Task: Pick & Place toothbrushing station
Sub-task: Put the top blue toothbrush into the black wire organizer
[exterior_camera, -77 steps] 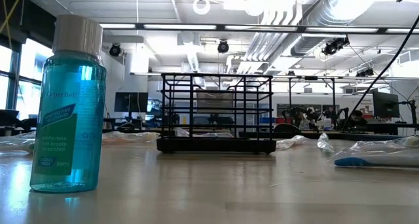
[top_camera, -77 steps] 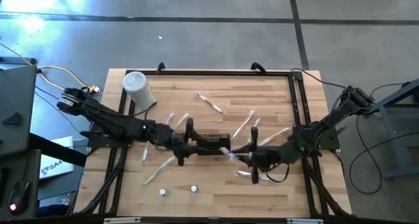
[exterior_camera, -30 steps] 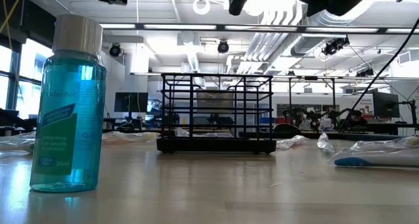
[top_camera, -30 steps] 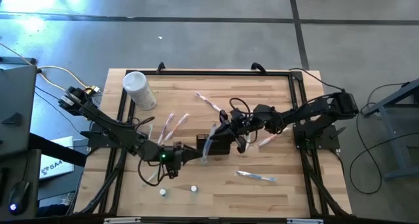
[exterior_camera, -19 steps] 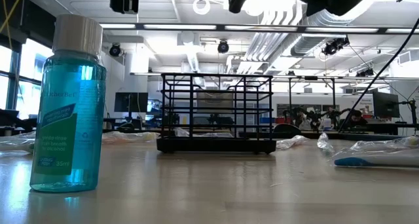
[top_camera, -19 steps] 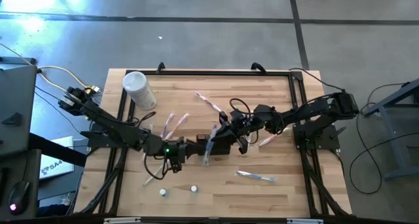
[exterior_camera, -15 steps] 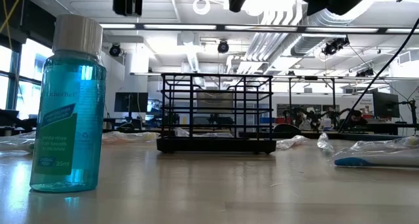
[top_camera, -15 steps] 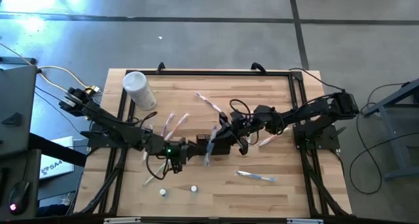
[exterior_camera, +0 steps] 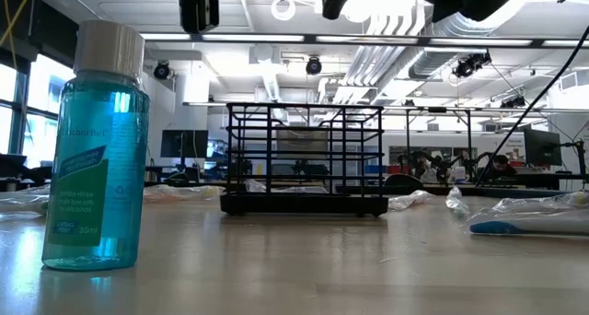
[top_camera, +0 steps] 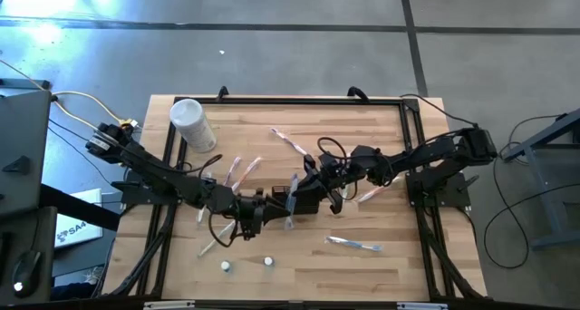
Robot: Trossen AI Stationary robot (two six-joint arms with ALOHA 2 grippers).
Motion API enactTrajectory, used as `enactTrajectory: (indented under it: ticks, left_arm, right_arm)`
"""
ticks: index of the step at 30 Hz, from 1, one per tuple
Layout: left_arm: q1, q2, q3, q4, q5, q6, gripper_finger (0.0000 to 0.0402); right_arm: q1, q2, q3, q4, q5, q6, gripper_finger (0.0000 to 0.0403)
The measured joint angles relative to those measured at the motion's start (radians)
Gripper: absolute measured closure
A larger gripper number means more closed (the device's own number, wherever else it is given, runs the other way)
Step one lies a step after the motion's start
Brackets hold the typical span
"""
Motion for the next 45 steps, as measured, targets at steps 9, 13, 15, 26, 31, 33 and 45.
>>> enactTrajectory:
  ticks: [9, 13, 15, 26, 31, 33, 45]
  left_arm:
    - [0.000, 0.075, 0.000, 0.108, -0.014, -0.072, 0.0291]
    - [-0.001, 0.084, 0.000, 0.138, -0.024, -0.073, 0.0291]
    - [-0.001, 0.084, 0.000, 0.138, -0.024, -0.073, 0.0291]
    - [-0.001, 0.084, 0.000, 0.127, -0.025, -0.126, 0.0291]
    - [-0.001, 0.084, 0.000, 0.127, -0.025, -0.135, 0.0291]
    - [-0.001, 0.084, 0.000, 0.127, -0.024, -0.174, 0.0291]
    - [-0.003, 0.084, 0.013, 0.125, -0.088, -0.304, 0.0372]
  right_arm:
    - [-0.001, 0.000, 0.000, -0.006, 0.000, -0.012, 0.0382]
    - [-0.002, 0.000, 0.000, -0.007, 0.003, -0.012, 0.0382]
    - [-0.002, 0.000, 0.001, -0.007, 0.001, -0.012, 0.0382]
    - [-0.002, 0.000, 0.001, -0.016, -0.004, -0.012, 0.0382]
    - [-0.003, 0.000, 0.001, -0.016, -0.008, -0.013, 0.0382]
    - [-0.003, 0.000, 0.001, -0.016, -0.008, -0.013, 0.0382]
    - [-0.004, 0.000, 0.001, -0.018, -0.008, -0.003, 0.0381]
